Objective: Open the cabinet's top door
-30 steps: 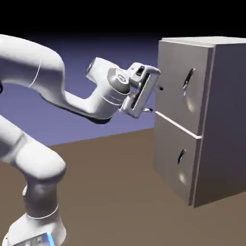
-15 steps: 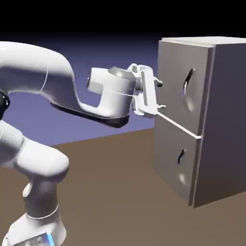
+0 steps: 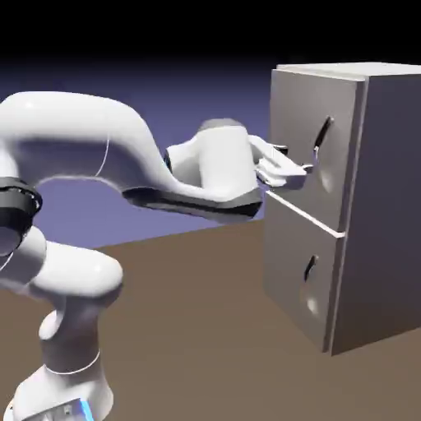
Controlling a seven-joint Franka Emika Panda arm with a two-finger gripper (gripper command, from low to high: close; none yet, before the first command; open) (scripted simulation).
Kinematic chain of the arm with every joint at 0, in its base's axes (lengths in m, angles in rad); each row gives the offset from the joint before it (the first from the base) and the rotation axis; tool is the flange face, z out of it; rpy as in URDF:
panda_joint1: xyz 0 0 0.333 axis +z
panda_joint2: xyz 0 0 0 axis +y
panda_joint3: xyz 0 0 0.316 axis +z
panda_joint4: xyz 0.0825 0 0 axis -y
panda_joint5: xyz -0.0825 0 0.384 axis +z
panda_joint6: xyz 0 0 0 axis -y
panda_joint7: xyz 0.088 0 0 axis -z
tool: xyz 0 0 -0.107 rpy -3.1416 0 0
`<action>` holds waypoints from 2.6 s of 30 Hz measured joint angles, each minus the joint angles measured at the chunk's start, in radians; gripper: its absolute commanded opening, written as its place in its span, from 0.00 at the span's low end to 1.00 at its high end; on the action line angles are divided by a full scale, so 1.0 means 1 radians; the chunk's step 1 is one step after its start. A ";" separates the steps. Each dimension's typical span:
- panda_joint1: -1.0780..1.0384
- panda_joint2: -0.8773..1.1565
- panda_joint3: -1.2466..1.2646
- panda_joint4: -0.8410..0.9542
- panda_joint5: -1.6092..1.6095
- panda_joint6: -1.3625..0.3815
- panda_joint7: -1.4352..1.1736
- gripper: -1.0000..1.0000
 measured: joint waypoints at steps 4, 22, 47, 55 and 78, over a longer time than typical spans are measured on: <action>0.083 0.067 -0.063 0.076 -0.070 -0.008 0.047 0.50; -0.353 0.300 0.352 0.063 -0.093 -0.025 0.405 0.00; -0.877 0.059 0.997 -0.218 0.703 -0.185 0.020 0.00; -0.873 -0.034 1.155 -0.284 1.051 -0.343 -0.162 0.00; -1.005 0.190 1.866 0.081 1.819 -1.265 -0.303 0.00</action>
